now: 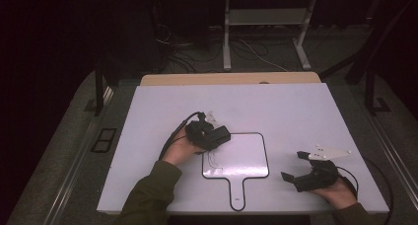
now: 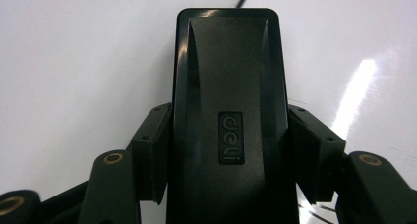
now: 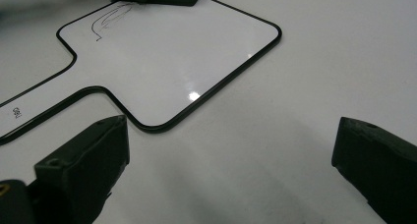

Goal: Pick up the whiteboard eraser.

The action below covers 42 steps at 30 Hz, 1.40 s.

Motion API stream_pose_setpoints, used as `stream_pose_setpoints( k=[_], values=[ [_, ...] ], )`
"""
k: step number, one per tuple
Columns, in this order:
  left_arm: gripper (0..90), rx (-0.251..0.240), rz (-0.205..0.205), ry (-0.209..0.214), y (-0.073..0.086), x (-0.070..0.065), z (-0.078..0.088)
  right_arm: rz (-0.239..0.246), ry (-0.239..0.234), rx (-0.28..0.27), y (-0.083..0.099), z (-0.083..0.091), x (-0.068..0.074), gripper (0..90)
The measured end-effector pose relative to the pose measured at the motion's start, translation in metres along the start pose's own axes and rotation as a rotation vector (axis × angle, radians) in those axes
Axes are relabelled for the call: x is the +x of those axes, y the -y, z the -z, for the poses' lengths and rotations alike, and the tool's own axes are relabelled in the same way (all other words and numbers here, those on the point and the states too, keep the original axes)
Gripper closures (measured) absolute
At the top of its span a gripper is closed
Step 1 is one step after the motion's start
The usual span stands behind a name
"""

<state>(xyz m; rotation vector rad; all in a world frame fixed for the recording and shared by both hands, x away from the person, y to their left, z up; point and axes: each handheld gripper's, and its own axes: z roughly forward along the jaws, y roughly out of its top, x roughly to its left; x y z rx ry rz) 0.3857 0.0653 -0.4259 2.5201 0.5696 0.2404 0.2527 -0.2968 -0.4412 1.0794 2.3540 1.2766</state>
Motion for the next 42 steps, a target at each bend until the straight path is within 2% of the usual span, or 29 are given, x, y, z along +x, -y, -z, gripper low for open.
stream_pose_setpoints(
  k=[10,22,24,28,32,37,40,42],
  values=[
    [39.4,0.003,-0.041,0.014,0.007,-0.027,0.006,0.001,-0.003,0.002,0.000,0.000,0.001,0.0],
    [39.4,-0.007,-0.064,0.067,0.019,-0.065,0.016,0.003,-0.003,0.004,-0.001,-0.001,0.002,0.0],
    [39.4,-0.007,-0.080,0.060,0.019,-0.067,0.016,0.004,-0.003,0.003,-0.001,0.000,0.003,0.0],
    [39.4,-0.019,-0.055,0.066,0.013,-0.055,0.016,0.004,-0.002,0.002,-0.001,0.000,0.003,0.0],
    [39.4,-0.006,-0.038,0.041,0.004,-0.030,0.015,0.002,-0.002,0.004,-0.001,-0.001,0.002,0.0],
    [39.3,-0.005,0.011,0.026,0.000,0.001,0.008,0.001,-0.001,0.005,0.000,-0.001,0.002,0.0],
    [39.3,-0.003,0.034,0.017,0.002,0.011,0.004,-0.002,0.000,0.004,0.000,-0.001,0.000,0.0],
    [39.3,0.004,0.033,0.017,0.003,0.014,0.001,-0.001,0.000,0.004,0.000,0.000,0.000,0.0]
  ],
)
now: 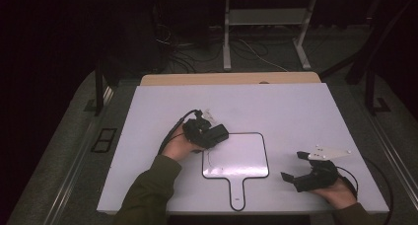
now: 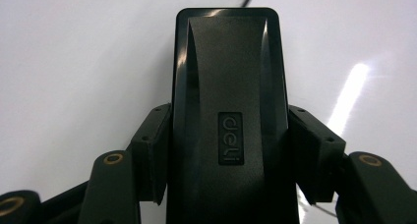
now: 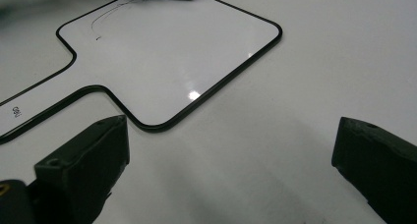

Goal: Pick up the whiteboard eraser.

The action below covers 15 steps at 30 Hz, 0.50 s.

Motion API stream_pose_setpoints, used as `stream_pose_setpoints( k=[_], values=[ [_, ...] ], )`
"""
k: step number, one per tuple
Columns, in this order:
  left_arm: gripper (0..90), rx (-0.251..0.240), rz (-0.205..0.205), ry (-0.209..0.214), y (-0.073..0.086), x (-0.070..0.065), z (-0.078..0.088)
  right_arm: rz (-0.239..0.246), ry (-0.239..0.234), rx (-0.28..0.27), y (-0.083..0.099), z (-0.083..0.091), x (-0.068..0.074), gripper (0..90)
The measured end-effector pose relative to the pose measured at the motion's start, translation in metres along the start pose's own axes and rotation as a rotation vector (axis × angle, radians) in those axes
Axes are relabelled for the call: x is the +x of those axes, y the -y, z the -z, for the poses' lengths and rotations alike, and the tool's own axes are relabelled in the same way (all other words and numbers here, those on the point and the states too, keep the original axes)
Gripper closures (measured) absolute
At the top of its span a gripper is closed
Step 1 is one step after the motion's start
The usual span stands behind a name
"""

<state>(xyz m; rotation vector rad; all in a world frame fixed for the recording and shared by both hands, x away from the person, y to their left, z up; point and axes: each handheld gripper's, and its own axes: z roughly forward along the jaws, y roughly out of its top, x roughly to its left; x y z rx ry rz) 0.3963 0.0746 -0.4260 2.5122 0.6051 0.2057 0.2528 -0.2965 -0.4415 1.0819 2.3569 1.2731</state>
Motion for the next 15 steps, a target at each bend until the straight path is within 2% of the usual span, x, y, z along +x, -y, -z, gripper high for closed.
stream_pose_setpoints(
  k=[2,5,15],
  values=[
    [39.3,-0.003,0.006,0.002,0.001,0.000,0.000,0.001,-0.001,0.000,0.000,0.000,0.000,0.0],
    [39.3,0.012,-0.019,-0.013,0.000,-0.005,0.001,0.002,-0.002,-0.002,0.000,0.000,0.000,0.0],
    [39.4,0.012,-0.070,0.017,0.006,-0.038,0.006,0.001,-0.001,-0.001,0.000,0.000,0.002,0.0]
  ],
)
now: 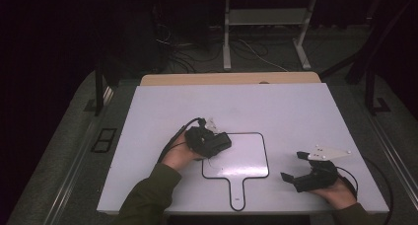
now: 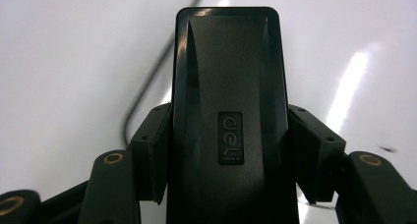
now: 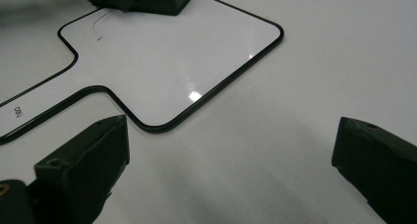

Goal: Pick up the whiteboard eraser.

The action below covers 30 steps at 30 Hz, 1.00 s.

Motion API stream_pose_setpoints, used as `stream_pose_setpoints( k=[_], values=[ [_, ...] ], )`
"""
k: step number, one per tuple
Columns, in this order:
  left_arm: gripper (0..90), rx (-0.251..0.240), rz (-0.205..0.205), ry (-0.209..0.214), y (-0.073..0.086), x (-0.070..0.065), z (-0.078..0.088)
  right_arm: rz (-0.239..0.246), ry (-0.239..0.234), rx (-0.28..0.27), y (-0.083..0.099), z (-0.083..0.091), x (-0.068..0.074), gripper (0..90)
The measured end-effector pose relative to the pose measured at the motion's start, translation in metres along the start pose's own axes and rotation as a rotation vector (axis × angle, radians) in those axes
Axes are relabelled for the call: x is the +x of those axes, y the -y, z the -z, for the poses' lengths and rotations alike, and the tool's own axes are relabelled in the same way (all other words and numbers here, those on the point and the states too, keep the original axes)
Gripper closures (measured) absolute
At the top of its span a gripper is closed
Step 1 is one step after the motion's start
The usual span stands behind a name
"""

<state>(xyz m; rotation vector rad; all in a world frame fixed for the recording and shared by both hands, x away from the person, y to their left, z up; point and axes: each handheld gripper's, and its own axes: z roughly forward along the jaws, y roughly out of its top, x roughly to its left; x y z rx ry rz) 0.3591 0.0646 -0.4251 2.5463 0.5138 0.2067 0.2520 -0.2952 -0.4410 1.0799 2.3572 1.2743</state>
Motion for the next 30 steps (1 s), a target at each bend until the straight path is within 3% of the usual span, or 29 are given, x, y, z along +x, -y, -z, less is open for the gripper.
stream_pose_setpoints(
  k=[10,15,20,27,30],
  values=[
    [39.4,0.004,-0.073,0.058,0.004,-0.040,0.005,0.001,-0.001,0.003,0.000,0.000,0.001,0.0],
    [39.4,0.009,-0.072,0.062,-0.001,-0.034,0.002,0.003,-0.002,0.006,-0.001,-0.001,0.001,0.0],
    [39.4,0.004,-0.037,0.051,-0.006,-0.024,-0.003,0.003,-0.002,0.005,-0.001,-0.001,0.001,0.0],
    [39.3,-0.002,-0.087,0.097,-0.004,-0.048,0.000,-0.001,0.000,0.003,0.000,0.000,0.000,0.0],
    [39.3,-0.006,-0.082,0.100,-0.004,-0.046,-0.001,0.002,0.001,0.000,0.000,0.000,0.000,0.0]
  ],
)
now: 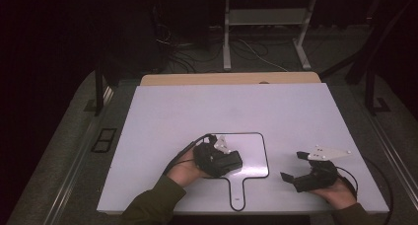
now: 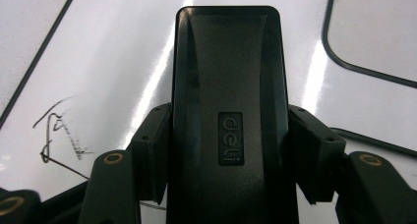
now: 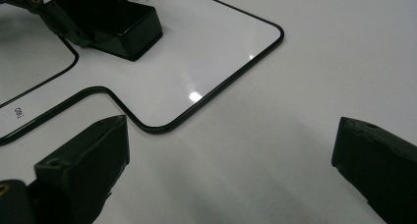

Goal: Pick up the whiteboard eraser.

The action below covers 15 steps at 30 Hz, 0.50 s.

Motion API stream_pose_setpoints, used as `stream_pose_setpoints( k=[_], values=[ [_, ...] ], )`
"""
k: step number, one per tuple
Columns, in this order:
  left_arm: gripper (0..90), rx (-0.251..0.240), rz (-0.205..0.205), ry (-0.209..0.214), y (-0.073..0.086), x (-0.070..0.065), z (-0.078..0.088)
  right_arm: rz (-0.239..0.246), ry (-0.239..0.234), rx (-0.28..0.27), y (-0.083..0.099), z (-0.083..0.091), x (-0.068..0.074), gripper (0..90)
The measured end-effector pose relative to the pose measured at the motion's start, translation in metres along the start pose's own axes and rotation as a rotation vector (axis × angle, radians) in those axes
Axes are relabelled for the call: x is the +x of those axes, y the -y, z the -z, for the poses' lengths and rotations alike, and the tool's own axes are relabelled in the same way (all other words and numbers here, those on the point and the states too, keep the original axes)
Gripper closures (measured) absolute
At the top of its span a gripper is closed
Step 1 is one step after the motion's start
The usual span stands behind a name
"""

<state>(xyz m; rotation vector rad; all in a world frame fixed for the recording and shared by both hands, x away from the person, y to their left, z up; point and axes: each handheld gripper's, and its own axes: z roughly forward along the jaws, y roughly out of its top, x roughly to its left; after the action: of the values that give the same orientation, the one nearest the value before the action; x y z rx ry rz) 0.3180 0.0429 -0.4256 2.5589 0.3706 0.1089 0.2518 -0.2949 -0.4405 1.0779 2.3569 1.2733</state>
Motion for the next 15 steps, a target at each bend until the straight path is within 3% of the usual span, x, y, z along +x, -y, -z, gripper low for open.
stream_pose_setpoints(
  k=[7,9,15],
  values=[
    [39.4,0.003,0.036,-0.049,0.001,0.024,0.000,0.000,-0.001,0.003,0.000,0.000,0.001,0.0],
    [39.4,-0.007,0.051,-0.051,0.002,0.025,0.000,0.000,0.000,0.003,0.000,-0.001,0.000,0.0],
    [39.4,0.008,0.019,-0.032,0.000,0.011,0.001,0.002,-0.002,0.003,0.000,0.000,0.001,0.0]
  ],
)
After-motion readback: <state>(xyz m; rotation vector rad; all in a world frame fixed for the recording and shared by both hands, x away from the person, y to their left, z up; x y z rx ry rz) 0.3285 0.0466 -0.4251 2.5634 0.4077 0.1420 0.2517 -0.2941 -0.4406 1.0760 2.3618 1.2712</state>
